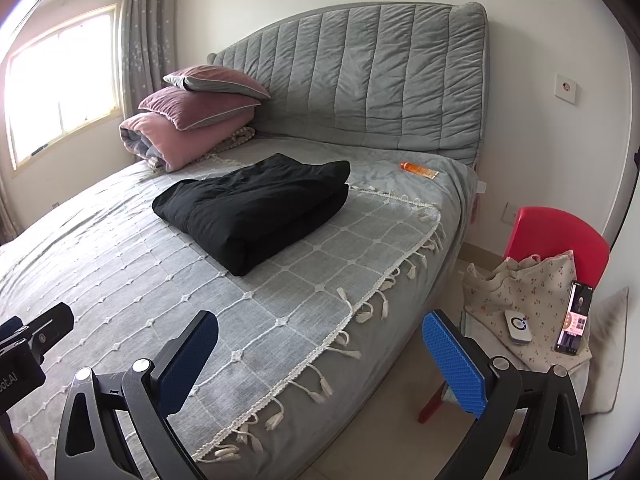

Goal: Fold large clothes

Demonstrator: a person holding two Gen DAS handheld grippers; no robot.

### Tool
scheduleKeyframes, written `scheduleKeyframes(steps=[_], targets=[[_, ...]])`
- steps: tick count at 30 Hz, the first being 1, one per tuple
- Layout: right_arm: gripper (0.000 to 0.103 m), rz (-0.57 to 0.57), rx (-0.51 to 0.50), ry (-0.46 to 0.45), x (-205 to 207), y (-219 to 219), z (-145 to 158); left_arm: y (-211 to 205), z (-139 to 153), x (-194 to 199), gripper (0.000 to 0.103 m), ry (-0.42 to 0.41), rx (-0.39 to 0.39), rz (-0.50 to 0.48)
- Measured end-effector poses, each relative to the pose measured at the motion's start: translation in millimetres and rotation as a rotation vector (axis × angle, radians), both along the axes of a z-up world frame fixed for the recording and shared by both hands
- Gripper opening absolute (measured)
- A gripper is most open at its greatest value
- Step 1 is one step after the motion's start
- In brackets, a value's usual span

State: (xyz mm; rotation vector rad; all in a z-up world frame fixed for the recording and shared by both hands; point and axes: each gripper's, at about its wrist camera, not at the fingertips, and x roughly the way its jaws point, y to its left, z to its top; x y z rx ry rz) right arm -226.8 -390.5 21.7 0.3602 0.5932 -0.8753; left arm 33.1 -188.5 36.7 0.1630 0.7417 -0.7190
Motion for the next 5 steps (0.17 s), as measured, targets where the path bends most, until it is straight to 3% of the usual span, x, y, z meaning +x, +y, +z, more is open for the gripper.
scheduleKeyframes(steps=[5], targets=[[0.103, -0.006, 0.005, 0.001, -1.8, -0.1, -1.9, -0.8, -0.8, -0.8, 0.102, 0.002, 0.003, -0.005]])
